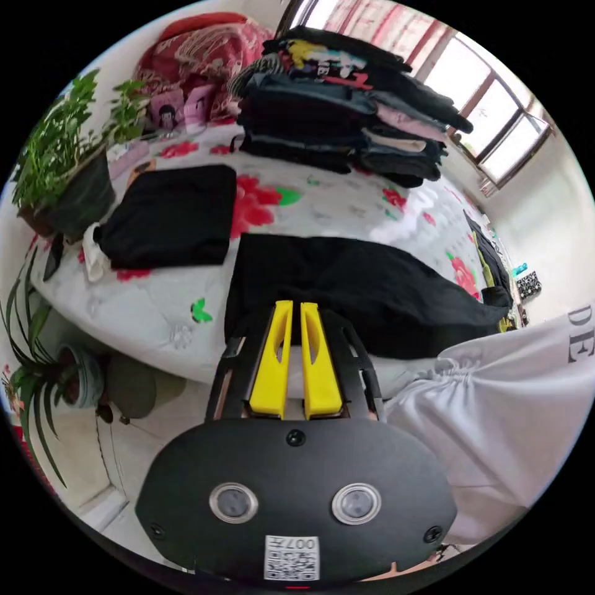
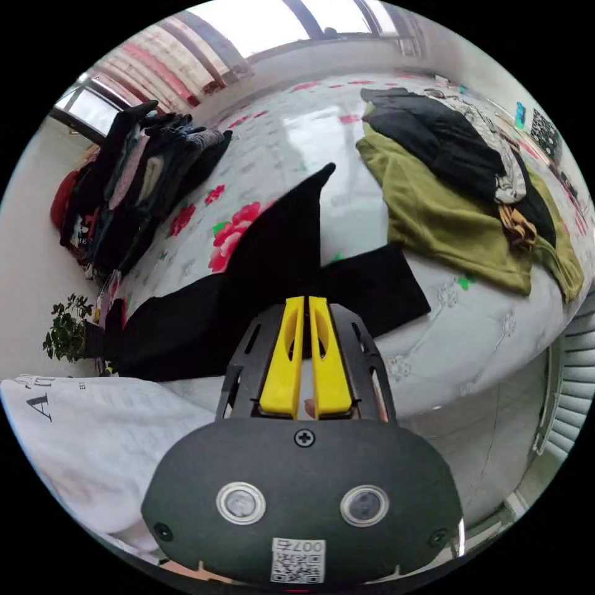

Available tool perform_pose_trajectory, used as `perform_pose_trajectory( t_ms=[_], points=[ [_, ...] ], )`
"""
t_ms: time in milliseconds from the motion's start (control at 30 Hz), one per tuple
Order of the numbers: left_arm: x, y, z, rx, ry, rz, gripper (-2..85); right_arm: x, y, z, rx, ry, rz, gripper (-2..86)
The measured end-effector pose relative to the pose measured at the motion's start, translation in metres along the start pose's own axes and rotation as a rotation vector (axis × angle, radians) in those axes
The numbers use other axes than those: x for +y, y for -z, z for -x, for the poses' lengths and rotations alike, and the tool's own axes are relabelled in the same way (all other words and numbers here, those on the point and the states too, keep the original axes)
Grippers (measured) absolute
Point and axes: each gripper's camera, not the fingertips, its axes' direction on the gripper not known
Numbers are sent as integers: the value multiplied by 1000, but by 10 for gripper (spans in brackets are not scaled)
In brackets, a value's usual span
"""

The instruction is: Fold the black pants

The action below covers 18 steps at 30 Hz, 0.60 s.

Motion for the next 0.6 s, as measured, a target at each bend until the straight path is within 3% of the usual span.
perform_pose_trajectory(
  t_ms=[200,367,433,600],
  points=[
    [1,-1,-3,-7,-63,16,-4,-4,38,-8,-69,-22,-201,75],
    [4,0,-10,-32,-82,16,-4,-52,18,26,-150,25,-171,120],
    [7,0,-18,-57,-86,27,-4,-71,2,54,-102,88,-125,131],
    [11,4,-31,-82,-87,27,-4,-98,-85,121,277,274,140,117]
  ],
)
